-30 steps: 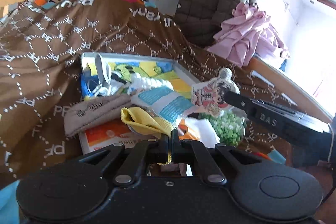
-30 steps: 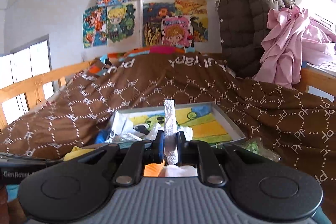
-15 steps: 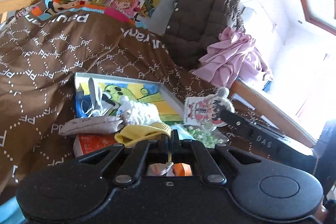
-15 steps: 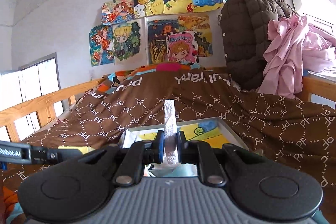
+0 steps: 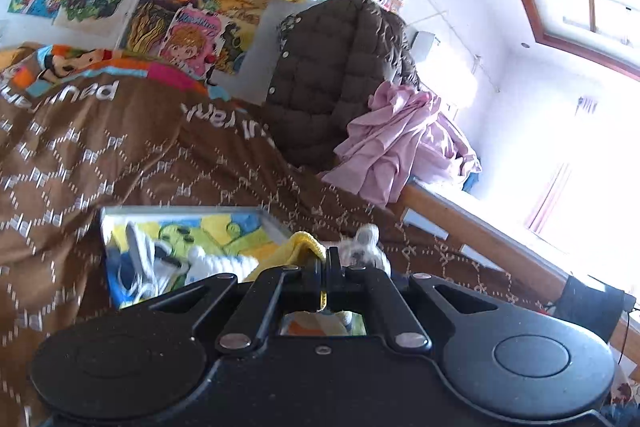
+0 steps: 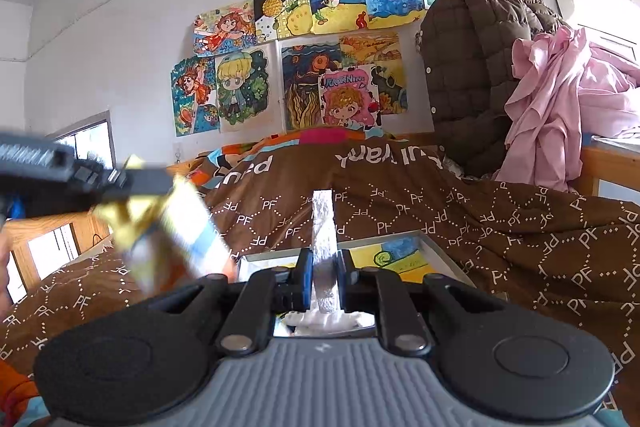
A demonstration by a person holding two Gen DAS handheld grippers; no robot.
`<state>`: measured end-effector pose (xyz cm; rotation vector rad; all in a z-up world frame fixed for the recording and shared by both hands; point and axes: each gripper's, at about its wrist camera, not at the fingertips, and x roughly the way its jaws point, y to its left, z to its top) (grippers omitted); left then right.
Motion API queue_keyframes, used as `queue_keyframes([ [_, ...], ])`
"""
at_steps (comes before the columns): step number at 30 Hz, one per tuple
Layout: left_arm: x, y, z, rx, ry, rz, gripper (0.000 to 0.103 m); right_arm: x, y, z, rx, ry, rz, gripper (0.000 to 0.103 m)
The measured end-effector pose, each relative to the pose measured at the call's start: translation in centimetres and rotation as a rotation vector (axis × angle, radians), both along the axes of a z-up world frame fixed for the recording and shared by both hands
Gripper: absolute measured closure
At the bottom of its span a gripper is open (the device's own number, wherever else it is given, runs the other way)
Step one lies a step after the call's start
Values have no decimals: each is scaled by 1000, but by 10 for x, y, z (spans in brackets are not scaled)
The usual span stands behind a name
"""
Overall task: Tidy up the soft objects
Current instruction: 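Lift the yellow and printed cloths and carry them over the tray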
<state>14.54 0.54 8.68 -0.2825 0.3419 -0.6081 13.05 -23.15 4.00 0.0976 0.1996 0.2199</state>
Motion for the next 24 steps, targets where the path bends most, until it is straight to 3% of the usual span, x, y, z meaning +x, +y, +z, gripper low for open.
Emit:
queue_keyframes([
  [5,27,-1,17,-2,-73,14,102,18,1,0,-6,-6,9,89],
  [10,67,-4,17,0,-90,50,102,48,4,-5,19,28,31,89],
  [16,113,7,1,-26,-72,103,102,95,5,-12,77,81,55,89],
  [24,160,29,-36,-48,-10,161,102,143,12,-35,134,228,123,89],
])
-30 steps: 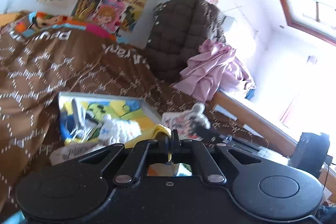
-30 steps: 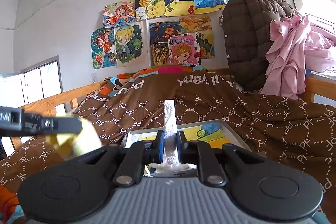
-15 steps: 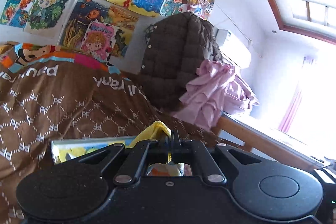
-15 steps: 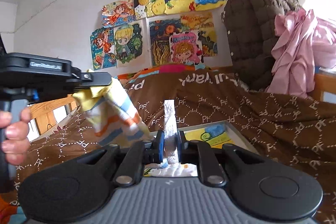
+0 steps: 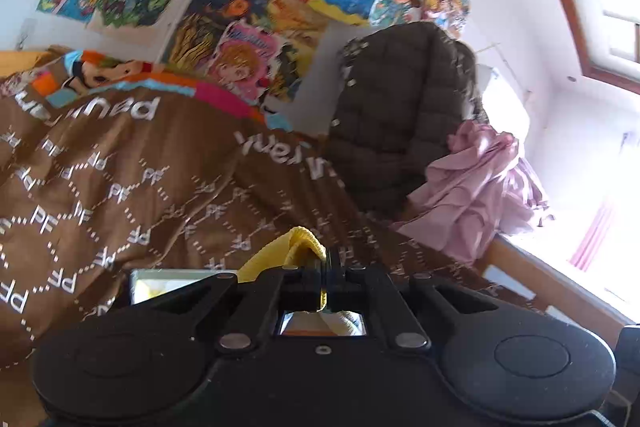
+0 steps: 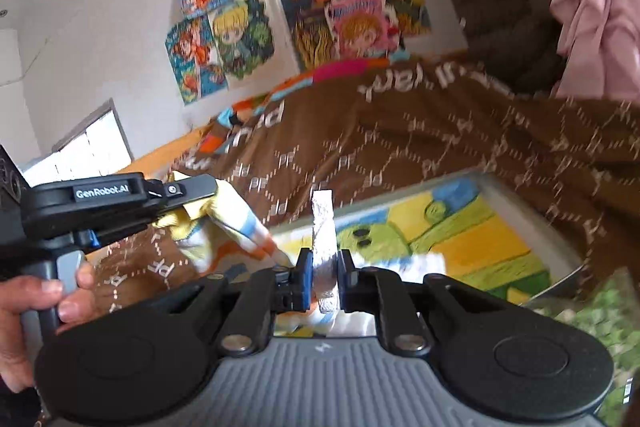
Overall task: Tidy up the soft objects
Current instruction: 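Lift the yellow and printed cloths and carry them over the tray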
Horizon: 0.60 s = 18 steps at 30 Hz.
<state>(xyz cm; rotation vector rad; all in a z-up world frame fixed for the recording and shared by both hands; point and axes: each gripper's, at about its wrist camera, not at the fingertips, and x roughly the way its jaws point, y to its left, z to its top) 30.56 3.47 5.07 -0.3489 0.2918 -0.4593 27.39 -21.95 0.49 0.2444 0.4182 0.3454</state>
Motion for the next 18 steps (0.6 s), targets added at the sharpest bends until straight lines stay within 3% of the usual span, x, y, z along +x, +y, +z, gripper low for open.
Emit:
queue_keyframes([
  [7,22,10,-34,5,96,22,102,16,2,-14,-18,81,-19,89],
  [18,43,5,-68,117,289,35,102,34,-15,-27,-6,167,-133,88],
])
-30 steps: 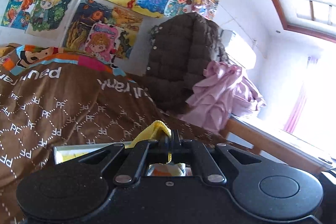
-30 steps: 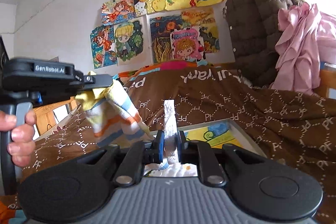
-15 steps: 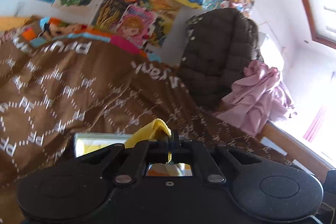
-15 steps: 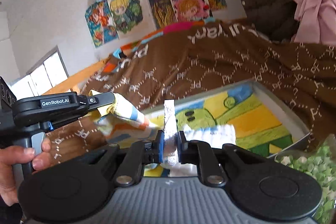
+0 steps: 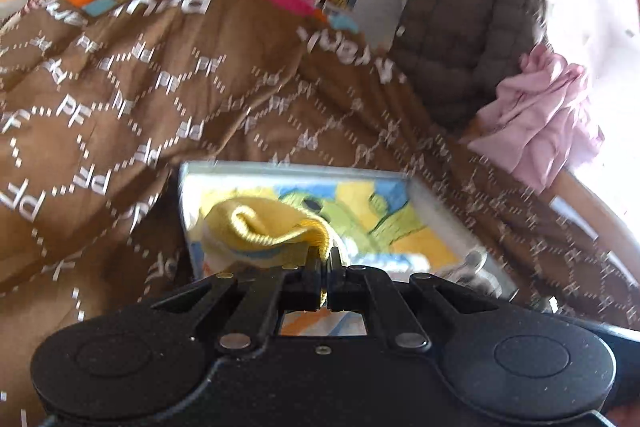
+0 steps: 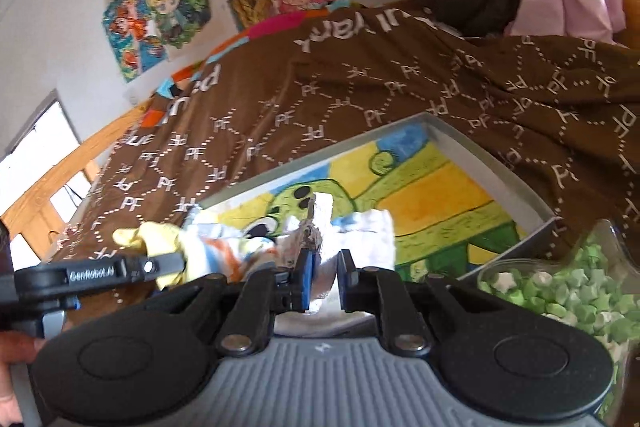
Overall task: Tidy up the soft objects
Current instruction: 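Lift the yellow and printed cloths and carry them over the tray, then open both tools to drop the cloths into the tray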
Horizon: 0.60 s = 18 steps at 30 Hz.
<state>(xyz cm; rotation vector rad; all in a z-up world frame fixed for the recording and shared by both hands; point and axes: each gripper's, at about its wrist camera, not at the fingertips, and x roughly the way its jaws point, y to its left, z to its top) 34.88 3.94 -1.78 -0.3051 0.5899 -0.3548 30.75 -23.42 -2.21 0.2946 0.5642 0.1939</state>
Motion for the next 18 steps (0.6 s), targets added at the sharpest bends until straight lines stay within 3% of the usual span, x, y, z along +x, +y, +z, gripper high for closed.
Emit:
queue_keyframes([
  [8,7,-4,-15,81,95,4,100,4,5,-3,-85,21,-37,81],
  [12,5,-7,-15,113,89,-5,97,3,10,-2,-133,11,-36,66],
  [18,3,-13,-12,157,88,0,85,2,13,-2,-183,6,-44,54],
])
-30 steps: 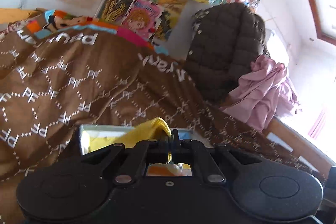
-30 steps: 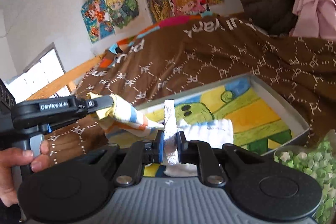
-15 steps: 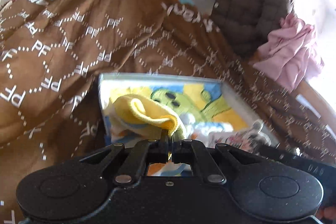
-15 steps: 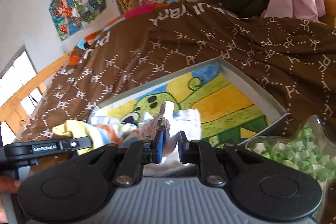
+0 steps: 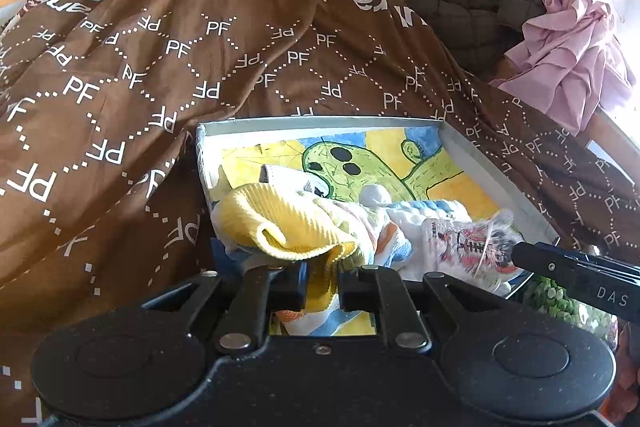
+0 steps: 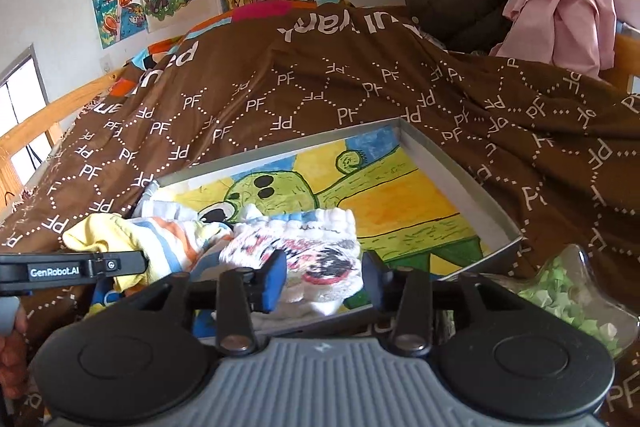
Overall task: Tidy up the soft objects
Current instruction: 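Open both tools to drop the cloths into the tray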
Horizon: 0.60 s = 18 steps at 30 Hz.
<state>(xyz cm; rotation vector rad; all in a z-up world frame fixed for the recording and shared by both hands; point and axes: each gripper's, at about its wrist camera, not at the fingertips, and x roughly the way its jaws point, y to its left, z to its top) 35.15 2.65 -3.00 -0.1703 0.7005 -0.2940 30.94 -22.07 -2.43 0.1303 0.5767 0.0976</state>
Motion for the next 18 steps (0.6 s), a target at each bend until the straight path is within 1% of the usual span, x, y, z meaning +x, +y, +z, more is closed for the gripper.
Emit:
queue_keyframes([
  [1,-1,-1,0,7,2,3,80,0,0,0,-4,-1,-2,53],
  [5,-7,-3,1,20,10,13,66,-6,1,5,-20,-20,-2,42],
  [7,-11,-5,2,21,8,16,55,-10,2,9,-36,-37,1,38],
  [9,-16,-6,5,25,-3,17,49,-16,4,15,-49,-55,4,33],
  [11,-21,-7,8,26,-13,17,47,-23,5,21,-56,-75,8,30],
  [12,-24,-7,10,21,-22,20,44,-26,5,24,-60,-86,10,28],
  [14,-29,-6,16,6,-44,27,38,-36,6,30,-72,-109,12,24],
  [15,-33,-6,20,-3,-60,31,33,-40,7,34,-76,-121,14,21],
  [16,-37,-6,23,-8,-76,35,30,-45,7,38,-78,-134,16,20],
  [18,-46,-5,32,-13,-107,41,28,-55,7,45,-82,-159,18,16],
])
